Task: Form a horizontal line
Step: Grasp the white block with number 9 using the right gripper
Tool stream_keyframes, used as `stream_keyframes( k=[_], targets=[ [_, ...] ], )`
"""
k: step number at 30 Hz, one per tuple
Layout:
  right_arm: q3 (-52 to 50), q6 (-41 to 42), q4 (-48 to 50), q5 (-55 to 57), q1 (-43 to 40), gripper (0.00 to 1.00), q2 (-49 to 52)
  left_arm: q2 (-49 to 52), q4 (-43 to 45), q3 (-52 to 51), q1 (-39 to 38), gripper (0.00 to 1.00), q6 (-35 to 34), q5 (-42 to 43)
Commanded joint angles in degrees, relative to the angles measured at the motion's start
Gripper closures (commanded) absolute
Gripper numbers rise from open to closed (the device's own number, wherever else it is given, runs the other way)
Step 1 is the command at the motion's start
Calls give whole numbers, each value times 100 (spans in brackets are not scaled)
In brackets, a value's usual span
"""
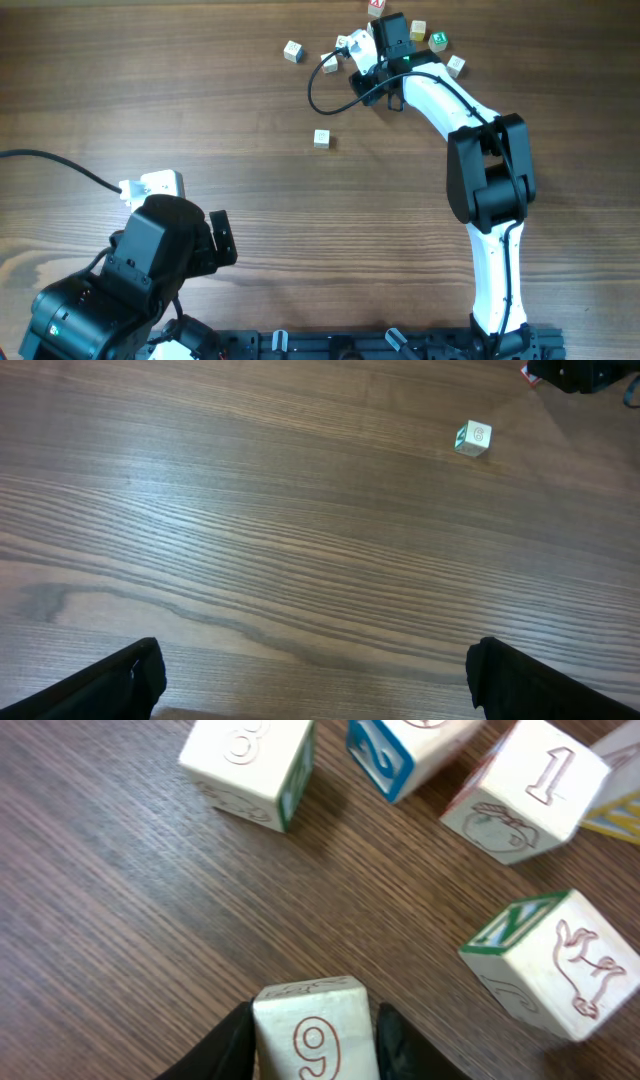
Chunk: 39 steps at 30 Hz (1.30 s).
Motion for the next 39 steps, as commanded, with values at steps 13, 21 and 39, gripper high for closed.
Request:
stream_keyframes(
  k=[13, 21, 39],
  targets=[
    [671, 2013, -1440, 483, 61, 78, 96, -11, 13, -22, 35, 0, -101, 31],
    [734, 2861, -2594, 481, 435, 94, -151, -11, 13, -22, 35, 0, -101, 31],
    [717, 4778, -3176, 1023, 1086, 96, -387, -11, 15, -22, 35, 0, -101, 31]
  ],
)
